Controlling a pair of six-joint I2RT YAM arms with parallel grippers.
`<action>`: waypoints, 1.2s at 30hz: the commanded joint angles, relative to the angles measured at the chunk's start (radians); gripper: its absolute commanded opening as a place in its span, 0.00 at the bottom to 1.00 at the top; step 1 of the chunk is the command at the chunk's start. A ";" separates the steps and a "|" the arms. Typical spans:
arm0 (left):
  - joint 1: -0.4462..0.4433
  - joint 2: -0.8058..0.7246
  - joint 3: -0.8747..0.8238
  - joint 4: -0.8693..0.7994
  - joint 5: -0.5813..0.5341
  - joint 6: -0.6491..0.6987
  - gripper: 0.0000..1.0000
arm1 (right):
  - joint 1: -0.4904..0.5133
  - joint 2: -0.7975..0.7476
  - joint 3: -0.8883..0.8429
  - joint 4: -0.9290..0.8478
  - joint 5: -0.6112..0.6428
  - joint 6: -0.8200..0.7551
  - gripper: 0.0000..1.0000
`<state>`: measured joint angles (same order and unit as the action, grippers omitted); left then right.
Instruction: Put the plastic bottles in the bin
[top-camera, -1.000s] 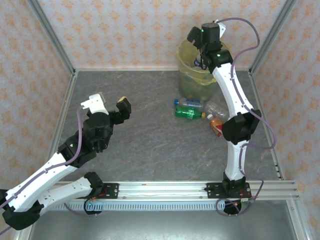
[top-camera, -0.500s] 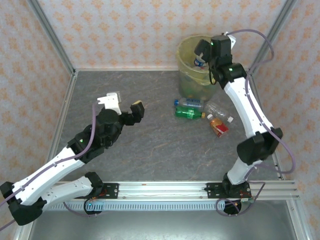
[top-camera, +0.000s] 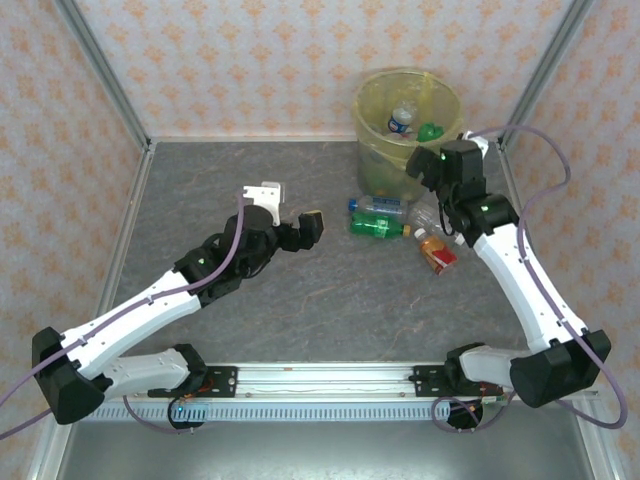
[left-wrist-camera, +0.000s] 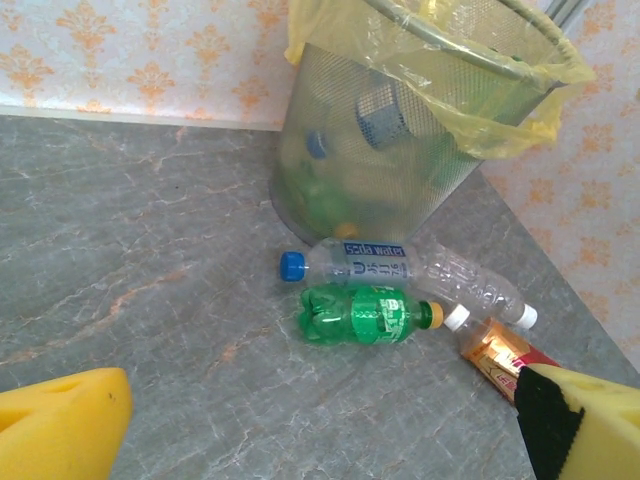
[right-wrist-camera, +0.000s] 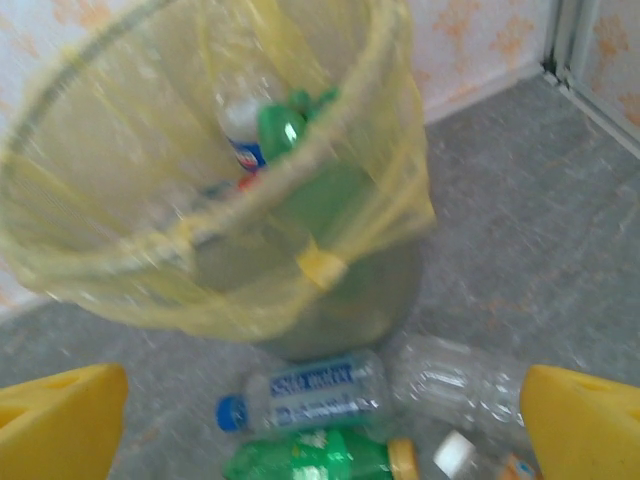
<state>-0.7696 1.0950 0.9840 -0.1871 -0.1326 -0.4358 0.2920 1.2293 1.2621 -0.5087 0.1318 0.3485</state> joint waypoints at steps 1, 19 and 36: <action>0.006 -0.001 0.043 0.038 0.015 0.016 0.99 | -0.014 0.004 -0.083 -0.063 -0.025 -0.059 1.00; 0.007 -0.066 0.005 -0.013 -0.065 -0.010 0.99 | -0.080 0.232 -0.317 0.061 -0.103 -0.073 0.96; 0.007 -0.047 -0.003 0.013 -0.077 0.010 0.99 | -0.091 0.183 -0.429 0.034 -0.301 0.064 0.86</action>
<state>-0.7696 1.0340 0.9867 -0.1905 -0.1951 -0.4397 0.1951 1.4467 0.8745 -0.4297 -0.0784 0.3443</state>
